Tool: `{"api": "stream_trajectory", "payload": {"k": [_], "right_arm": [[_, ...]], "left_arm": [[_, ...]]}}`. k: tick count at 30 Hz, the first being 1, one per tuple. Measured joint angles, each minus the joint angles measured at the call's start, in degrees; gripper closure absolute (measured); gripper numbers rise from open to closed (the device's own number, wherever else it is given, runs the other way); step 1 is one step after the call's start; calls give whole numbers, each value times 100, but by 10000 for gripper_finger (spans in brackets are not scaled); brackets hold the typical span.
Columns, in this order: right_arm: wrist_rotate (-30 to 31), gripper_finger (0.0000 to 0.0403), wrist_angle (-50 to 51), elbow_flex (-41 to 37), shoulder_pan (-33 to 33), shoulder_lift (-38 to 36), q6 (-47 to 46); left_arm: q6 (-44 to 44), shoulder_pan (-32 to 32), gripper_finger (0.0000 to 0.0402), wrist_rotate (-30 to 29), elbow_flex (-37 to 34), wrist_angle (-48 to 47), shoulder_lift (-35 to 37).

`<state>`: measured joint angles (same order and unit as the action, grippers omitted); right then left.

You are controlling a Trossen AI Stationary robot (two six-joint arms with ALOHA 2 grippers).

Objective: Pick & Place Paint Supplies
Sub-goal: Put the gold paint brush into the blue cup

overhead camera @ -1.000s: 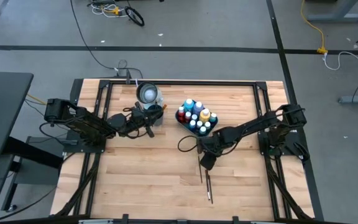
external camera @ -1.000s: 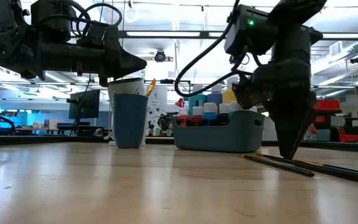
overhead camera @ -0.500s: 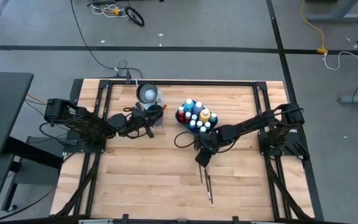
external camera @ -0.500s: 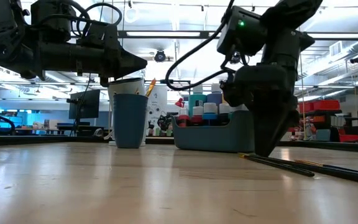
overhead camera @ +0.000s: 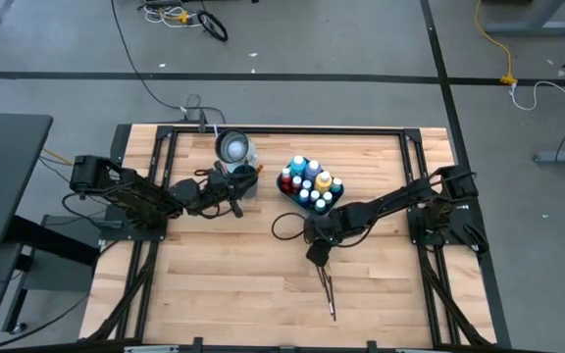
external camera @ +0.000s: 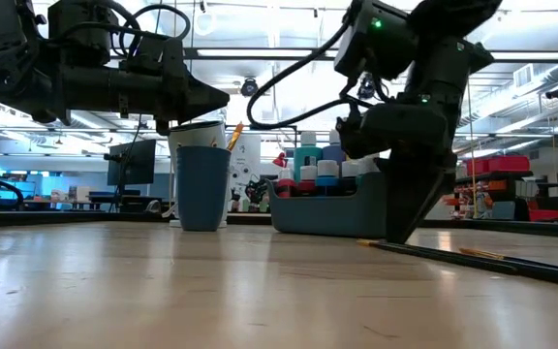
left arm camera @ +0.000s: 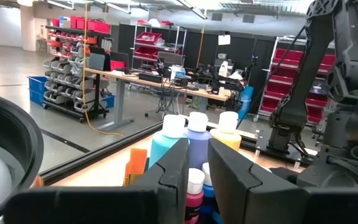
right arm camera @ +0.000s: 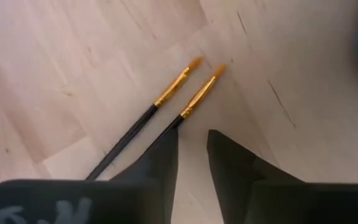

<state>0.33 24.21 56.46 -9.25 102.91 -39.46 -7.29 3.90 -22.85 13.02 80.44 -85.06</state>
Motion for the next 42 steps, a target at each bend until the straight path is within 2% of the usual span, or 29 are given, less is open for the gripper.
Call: {"api": "stream_trajectory", "payload": {"k": [3,6,17,20,26,34,39,42], "right_arm": [[207,295,202,217,-38,37,53],[234,286,-90,254,-34,33,52],[543,293,-7,276,-78,182,279],[515,303,592,365,-80,130,348],[349,316,2272,1156,-166,77,277],[-88,305,2592,1328,-695,79,-60],[88,286,2788,1325,-1106,77,564],[139,273,2513,1325,-1240,77,298]], "left_arm": [[0,0,335,0,0,0,0],[0,-2,335,0,0,0,0],[-1,-1,335,0,0,-31,0],[-2,1,335,0,0,-13,0],[-9,1,335,-20,0,9,0],[-114,-1,335,-22,-1,4,0],[-123,-1,335,-22,-1,4,0],[-328,-2,335,-22,-1,4,0]]}}
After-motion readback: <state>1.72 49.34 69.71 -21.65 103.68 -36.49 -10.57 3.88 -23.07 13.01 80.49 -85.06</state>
